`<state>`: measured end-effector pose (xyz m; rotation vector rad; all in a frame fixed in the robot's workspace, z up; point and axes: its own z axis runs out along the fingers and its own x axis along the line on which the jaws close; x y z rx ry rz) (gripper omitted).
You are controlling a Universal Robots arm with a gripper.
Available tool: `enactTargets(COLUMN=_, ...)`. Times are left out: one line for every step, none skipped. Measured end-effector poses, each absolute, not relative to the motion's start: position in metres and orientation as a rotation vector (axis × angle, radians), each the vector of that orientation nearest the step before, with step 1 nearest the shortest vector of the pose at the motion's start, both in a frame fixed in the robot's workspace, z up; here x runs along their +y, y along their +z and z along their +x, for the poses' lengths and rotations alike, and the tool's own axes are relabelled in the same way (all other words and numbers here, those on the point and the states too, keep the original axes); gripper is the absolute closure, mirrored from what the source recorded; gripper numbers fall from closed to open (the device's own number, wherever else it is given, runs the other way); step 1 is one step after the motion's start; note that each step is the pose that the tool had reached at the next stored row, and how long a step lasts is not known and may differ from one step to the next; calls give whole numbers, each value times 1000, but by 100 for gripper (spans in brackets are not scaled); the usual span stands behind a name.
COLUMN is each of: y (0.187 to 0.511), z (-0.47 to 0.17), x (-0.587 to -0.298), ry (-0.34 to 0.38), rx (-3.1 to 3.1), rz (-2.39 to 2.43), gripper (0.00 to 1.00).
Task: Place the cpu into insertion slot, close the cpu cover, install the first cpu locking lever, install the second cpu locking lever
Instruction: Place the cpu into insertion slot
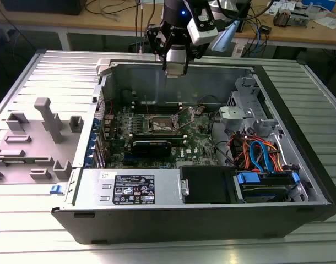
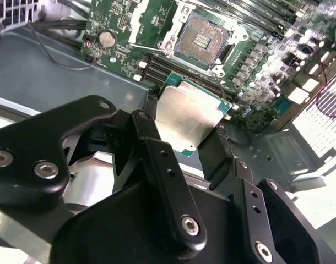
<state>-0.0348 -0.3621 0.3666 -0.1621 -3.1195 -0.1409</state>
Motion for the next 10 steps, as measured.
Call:
enactTargets(y=366, z=-35, x=-362, ry=-141, rx=-3119, rz=-171, gripper=45)
enactTargets(y=366, z=-35, x=-362, ry=-141, rx=-3119, rz=-171, gripper=45)
enactTargets(y=366, z=-35, x=-362, ry=-141, rx=-3119, rz=-171, gripper=45)
enactTargets(y=366, z=-35, x=-362, ry=-141, rx=-3119, rz=-171, gripper=45)
enactTargets(y=366, z=-35, x=-362, ry=-141, rx=-3119, rz=-171, gripper=45)
enactTargets(y=366, z=-35, x=-362, ry=-141, rx=-3119, rz=-171, gripper=45)
enactTargets(y=366, z=-35, x=-362, ry=-141, rx=-3119, rz=-171, gripper=45)
enactTargets(y=366, z=-35, x=-362, ry=-141, rx=-3119, rz=-171, gripper=45)
enactTargets(y=367, z=-35, x=-362, ry=-141, rx=-3119, rz=-171, gripper=45)
enactTargets(y=366, z=-35, x=-362, ry=-141, rx=-3119, rz=-171, gripper=45)
